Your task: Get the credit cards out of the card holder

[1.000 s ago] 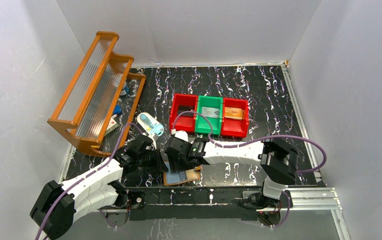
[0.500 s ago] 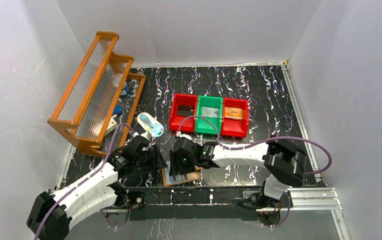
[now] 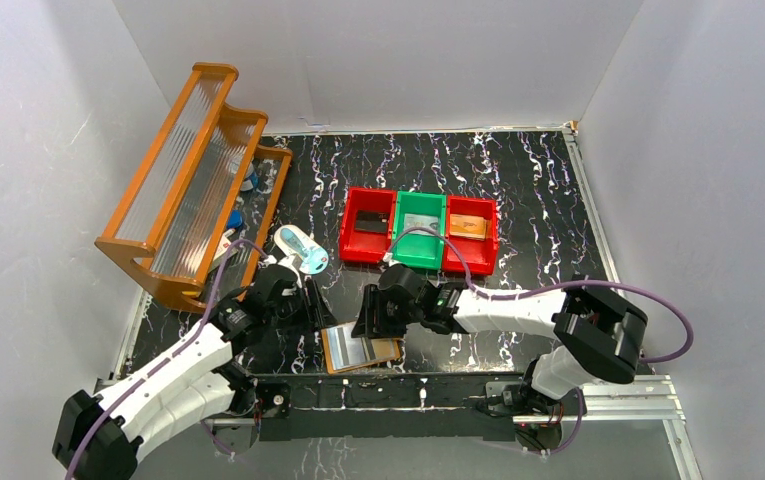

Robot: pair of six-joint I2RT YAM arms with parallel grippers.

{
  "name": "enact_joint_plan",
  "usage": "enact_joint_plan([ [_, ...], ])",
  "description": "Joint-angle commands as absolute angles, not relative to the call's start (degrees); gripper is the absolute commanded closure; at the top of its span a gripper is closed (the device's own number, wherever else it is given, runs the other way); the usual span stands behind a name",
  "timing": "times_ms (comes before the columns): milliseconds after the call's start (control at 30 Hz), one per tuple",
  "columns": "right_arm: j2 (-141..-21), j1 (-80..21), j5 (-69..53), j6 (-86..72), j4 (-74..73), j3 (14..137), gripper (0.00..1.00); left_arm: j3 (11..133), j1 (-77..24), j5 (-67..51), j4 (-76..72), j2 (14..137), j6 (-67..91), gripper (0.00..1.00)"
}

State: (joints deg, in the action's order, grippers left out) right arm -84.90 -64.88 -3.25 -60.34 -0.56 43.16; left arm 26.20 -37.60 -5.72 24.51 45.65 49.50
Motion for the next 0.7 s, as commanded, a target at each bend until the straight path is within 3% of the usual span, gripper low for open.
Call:
enact_joint_plan([
  [0, -86.0, -64.9, -6.7, -61.9, 6.7, 42.6, 0.45, 27.7, -37.8, -14.1, 20.0, 47.8, 45.8, 0.52],
  [200, -86.9, -64.2, -8.8, -63.2, 12.0, 40.2, 0.48, 26.7, -37.8, -22.2, 14.0, 53.0, 43.9, 0.61],
  [667, -91.8, -63.2, -8.9, -64.1, 9.0, 38.5, 0.48, 23.1, -38.0, -18.4, 13.5, 62.8, 44.4, 0.71],
])
